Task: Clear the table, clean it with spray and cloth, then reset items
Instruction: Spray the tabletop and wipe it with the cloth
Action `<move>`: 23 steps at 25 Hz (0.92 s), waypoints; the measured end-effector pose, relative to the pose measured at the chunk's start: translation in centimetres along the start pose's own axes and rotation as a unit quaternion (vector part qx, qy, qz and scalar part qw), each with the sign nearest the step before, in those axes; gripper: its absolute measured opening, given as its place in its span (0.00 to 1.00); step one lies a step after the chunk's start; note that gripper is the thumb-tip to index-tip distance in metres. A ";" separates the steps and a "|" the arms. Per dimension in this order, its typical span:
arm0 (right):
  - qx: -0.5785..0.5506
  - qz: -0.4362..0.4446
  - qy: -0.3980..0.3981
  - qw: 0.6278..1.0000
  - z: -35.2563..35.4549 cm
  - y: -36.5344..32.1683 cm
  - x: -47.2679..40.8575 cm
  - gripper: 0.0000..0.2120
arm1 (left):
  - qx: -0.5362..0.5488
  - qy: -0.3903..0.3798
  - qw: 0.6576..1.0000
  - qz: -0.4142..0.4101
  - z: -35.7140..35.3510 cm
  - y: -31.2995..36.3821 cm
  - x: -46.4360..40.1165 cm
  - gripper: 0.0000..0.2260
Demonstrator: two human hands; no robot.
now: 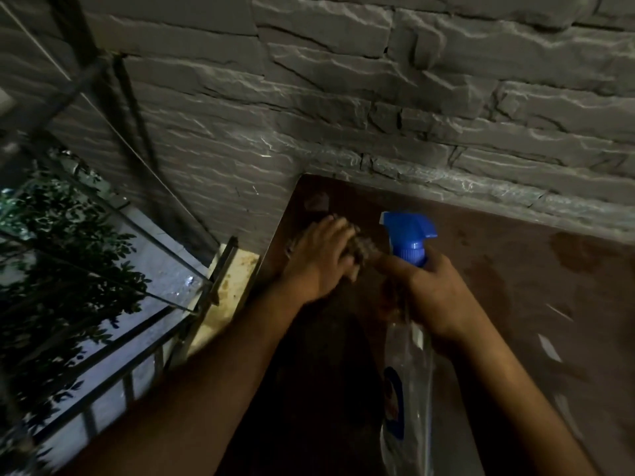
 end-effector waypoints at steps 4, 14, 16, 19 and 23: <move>-0.004 0.002 0.001 1.000 0.7 0.3 0.3 0.10 | -0.032 0.057 0.997 -0.035 -0.6 -3.9 4.6 0.26; -0.004 0.003 0.015 1.000 0.9 0.7 0.9 0.10 | -0.049 0.053 0.991 -0.115 -1.1 -3.0 7.6 0.24; 0.023 0.003 0.013 1.000 0.5 0.7 0.6 0.11 | -0.025 0.052 0.998 -0.012 1.2 -7.2 3.6 0.24; 0.044 0.003 0.013 0.999 -0.5 0.4 0.2 0.09 | -0.032 -0.006 0.997 0.065 1.7 -5.1 -0.7 0.26; 0.030 0.004 0.009 1.000 -1.0 0.3 0.8 0.09 | -0.038 -0.018 0.989 -0.142 -3.5 1.3 9.3 0.26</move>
Point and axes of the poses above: each hand's wrist, its own x-axis away from the middle knuckle, its own z-axis out of the back of the hand, y = z × x, the point moved 9 cm from there along -x, towards the middle knuckle, and after that the axes turned 10 degrees about -y, right-handed, at the moved point
